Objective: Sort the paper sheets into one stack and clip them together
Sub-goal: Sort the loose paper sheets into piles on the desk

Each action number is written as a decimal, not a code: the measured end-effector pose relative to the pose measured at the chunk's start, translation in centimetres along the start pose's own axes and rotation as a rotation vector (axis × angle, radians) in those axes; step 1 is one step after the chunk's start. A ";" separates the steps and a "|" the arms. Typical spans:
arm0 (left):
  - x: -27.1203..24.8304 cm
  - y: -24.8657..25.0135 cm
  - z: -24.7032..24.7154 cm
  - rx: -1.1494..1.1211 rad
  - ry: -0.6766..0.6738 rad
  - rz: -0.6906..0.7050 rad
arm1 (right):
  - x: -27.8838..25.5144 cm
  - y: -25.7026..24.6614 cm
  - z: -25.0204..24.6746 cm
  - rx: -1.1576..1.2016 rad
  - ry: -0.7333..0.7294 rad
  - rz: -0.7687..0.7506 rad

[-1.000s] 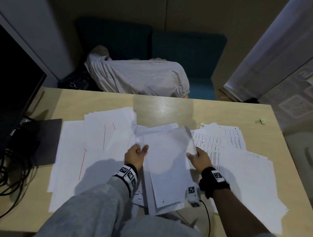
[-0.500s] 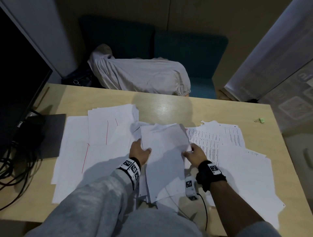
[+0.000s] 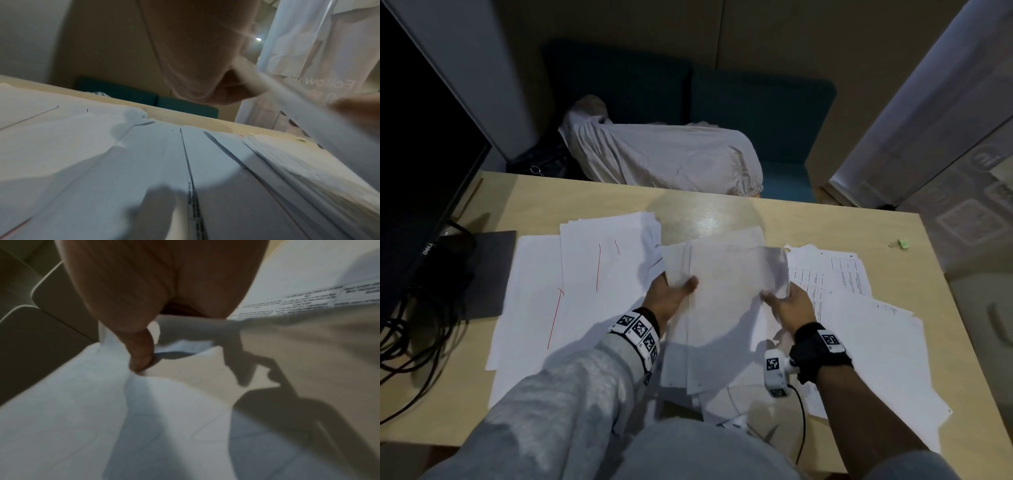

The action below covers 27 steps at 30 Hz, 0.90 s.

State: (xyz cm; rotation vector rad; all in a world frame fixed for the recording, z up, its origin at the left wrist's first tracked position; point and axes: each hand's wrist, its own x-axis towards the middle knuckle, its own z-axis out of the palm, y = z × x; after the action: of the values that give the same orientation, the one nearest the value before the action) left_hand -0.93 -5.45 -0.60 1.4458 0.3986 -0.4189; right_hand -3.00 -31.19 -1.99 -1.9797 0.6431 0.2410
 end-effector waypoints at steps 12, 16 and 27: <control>-0.5 0.3 -0.2 0.105 0.110 0.053 | -1.5 1.7 -4.4 0.311 0.247 0.094; -0.7 0.5 0.2 0.191 0.021 0.070 | -2.6 0.6 -4.3 0.304 0.053 0.001; -1.9 0.8 2.1 -0.008 -0.194 -0.178 | -1.7 -0.7 -5.3 0.766 0.220 0.010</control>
State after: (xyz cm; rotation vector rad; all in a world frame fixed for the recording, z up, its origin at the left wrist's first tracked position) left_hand -2.14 -7.40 1.27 1.3527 0.3727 -0.6941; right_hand -4.57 -34.97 1.81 -1.2683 0.7458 -0.2033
